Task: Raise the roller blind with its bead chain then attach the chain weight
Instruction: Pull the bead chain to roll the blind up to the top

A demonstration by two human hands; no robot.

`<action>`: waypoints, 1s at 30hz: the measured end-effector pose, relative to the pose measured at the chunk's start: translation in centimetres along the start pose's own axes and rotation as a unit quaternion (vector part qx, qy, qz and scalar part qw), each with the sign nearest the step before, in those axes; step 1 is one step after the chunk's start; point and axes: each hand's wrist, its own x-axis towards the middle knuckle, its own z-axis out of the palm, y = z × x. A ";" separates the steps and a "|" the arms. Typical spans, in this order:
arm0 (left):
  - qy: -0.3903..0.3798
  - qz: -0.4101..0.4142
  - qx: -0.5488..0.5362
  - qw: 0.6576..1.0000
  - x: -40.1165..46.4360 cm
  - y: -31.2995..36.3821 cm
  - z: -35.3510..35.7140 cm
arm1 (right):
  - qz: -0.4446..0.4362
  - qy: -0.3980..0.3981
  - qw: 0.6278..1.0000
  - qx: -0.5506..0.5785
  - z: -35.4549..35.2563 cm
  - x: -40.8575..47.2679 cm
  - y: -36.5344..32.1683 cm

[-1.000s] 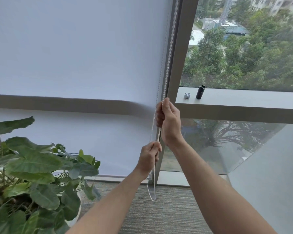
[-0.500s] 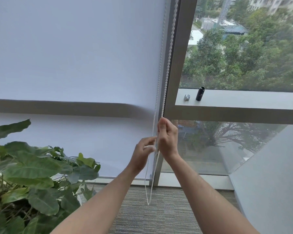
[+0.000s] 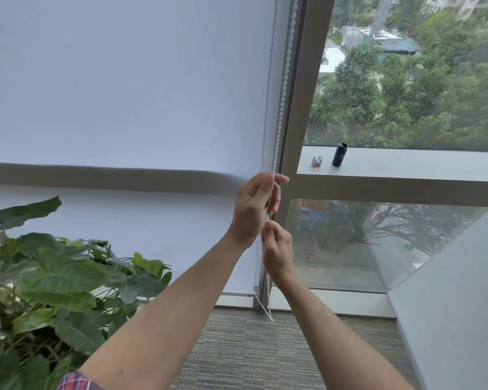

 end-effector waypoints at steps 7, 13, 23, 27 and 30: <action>0.081 -0.055 0.028 0.995 -1.3 -1.9 0.3 | 0.100 -0.123 0.983 0.090 -0.7 -0.9 2.2; 0.063 -0.079 0.022 0.995 -2.4 -3.8 1.1 | 0.122 -0.078 0.988 0.050 -3.6 2.6 0.1; 0.057 -0.143 0.057 0.987 -4.8 -8.4 -0.3 | -0.019 -0.097 0.975 0.197 -2.4 5.5 -9.7; 0.043 -0.138 0.070 0.987 -4.9 -8.4 -0.2 | -0.046 -0.036 0.981 0.186 -1.4 4.7 -9.6; 0.024 -0.144 0.071 0.987 -4.9 -8.3 -0.3 | -0.058 -0.001 0.982 0.179 -1.3 4.6 -9.5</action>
